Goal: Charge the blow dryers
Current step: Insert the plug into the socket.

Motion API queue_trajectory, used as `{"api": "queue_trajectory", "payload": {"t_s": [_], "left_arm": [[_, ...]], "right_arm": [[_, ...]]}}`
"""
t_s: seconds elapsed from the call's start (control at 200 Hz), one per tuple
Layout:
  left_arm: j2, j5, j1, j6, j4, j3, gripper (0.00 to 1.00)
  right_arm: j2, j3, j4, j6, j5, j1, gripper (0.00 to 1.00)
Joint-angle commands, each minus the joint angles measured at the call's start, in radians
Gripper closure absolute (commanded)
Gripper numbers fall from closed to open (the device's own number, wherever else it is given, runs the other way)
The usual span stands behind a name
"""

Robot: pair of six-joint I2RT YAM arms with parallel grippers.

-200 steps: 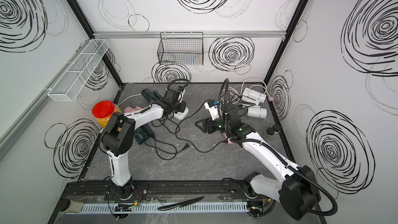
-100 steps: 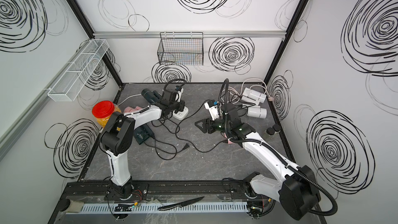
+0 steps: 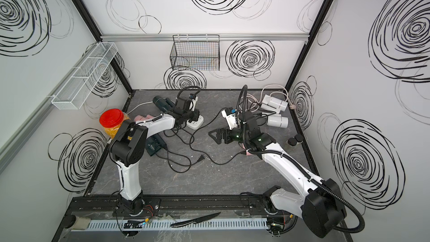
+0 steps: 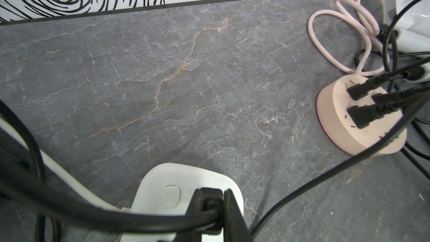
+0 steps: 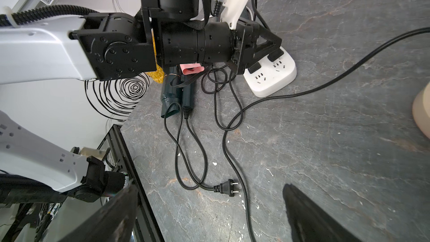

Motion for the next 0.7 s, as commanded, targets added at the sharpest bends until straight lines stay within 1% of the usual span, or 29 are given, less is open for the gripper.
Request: {"api": "queue_trajectory", "payload": {"t_s": [0.0,0.35,0.585,0.696], "left_arm": [[0.018,0.005,0.006,-0.009,0.039,-0.007,0.94],[0.025,0.006,0.007,-0.008,0.041,-0.011,0.95],[0.024,0.062,0.023,0.000,0.086,-0.056,0.94],[0.030,0.042,0.026,0.021,0.067,-0.057,0.94]], "right_arm": [[-0.029,-0.009,0.013,0.006,0.017,-0.005,0.00],[-0.034,-0.014,0.007,0.006,0.021,-0.014,0.00],[-0.039,-0.025,0.012,0.013,0.019,-0.016,0.00],[-0.046,-0.028,0.008,0.012,0.021,-0.016,0.00]]}}
